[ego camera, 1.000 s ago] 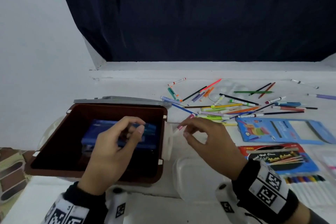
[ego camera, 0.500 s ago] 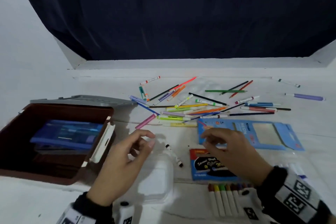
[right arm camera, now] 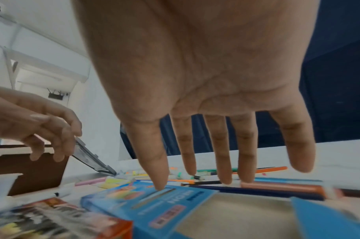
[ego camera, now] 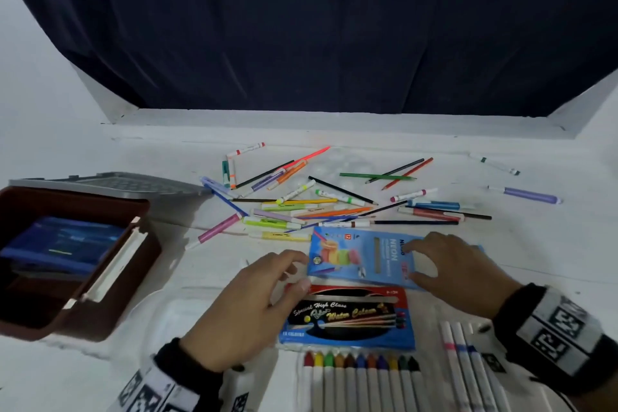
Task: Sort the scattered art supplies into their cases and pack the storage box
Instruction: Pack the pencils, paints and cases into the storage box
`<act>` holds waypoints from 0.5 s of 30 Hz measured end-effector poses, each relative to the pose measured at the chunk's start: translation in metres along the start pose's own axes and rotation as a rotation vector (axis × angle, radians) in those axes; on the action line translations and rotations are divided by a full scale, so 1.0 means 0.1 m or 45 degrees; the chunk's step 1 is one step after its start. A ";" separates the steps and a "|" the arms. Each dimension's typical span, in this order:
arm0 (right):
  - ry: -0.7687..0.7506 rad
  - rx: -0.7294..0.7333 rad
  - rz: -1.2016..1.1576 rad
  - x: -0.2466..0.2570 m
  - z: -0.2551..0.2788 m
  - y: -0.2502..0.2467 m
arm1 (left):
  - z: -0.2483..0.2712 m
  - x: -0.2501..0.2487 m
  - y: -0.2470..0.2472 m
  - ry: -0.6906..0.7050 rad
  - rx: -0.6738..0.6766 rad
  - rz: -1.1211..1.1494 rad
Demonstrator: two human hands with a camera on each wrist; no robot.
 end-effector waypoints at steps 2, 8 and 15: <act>0.103 0.007 0.067 -0.15 -0.02 -0.06 | -0.22 -0.15 0.06 0.025 0.077 -0.103; 0.267 0.129 0.046 -0.52 -0.08 -0.14 | -1.09 -0.40 0.26 0.002 0.337 -0.427; 0.222 0.133 -0.035 -0.63 -0.07 -0.02 | -1.63 -0.36 0.51 -0.062 0.606 -0.880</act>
Point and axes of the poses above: each hand's wrist, its own z-axis away from the middle knuckle, its own y-axis out of the palm, x = y × z, the point moved 1 cm from there along -z, towards the middle knuckle, and after that the axes turned 12 degrees about x, right-handed, at the moved point
